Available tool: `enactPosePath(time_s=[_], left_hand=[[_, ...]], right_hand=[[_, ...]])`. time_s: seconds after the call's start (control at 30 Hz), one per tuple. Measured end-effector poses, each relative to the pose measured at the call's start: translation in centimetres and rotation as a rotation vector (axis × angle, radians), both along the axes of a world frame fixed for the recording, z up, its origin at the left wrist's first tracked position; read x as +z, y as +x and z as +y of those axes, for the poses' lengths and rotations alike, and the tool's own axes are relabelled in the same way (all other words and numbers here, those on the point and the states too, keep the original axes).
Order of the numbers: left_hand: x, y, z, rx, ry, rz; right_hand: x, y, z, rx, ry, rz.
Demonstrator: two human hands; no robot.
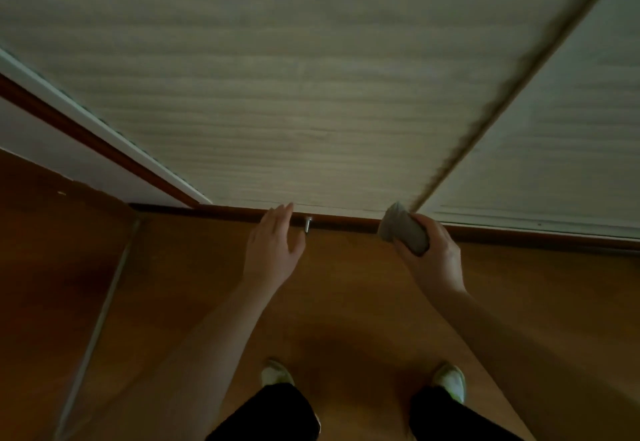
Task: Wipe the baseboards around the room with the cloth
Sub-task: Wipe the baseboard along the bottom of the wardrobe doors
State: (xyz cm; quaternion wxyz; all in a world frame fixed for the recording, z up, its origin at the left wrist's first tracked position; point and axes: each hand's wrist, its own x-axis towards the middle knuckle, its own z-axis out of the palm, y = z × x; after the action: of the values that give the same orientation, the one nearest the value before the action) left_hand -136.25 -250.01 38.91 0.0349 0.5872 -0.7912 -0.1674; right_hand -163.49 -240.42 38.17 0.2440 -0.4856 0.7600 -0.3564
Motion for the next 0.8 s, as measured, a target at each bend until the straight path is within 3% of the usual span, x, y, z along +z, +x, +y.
enactPosePath(time_s=[0.33, 0.6, 0.8], left_hand=[[-26.7, 2.7, -1.3, 0.042, 0.066, -0.044], [-42.3, 3.5, -2.5, 0.168, 0.074, -0.023], [-50.5, 3.7, -3.7, -0.100, 0.041, -0.250]], right_hand=[[-27.0, 3.6, -5.5, 0.032, -0.031, -0.040], [-43.4, 5.4, -8.6, 0.088, -0.001, -0.002], [-51.4, 7.1, -11.3, 0.120, -0.009, 0.011]])
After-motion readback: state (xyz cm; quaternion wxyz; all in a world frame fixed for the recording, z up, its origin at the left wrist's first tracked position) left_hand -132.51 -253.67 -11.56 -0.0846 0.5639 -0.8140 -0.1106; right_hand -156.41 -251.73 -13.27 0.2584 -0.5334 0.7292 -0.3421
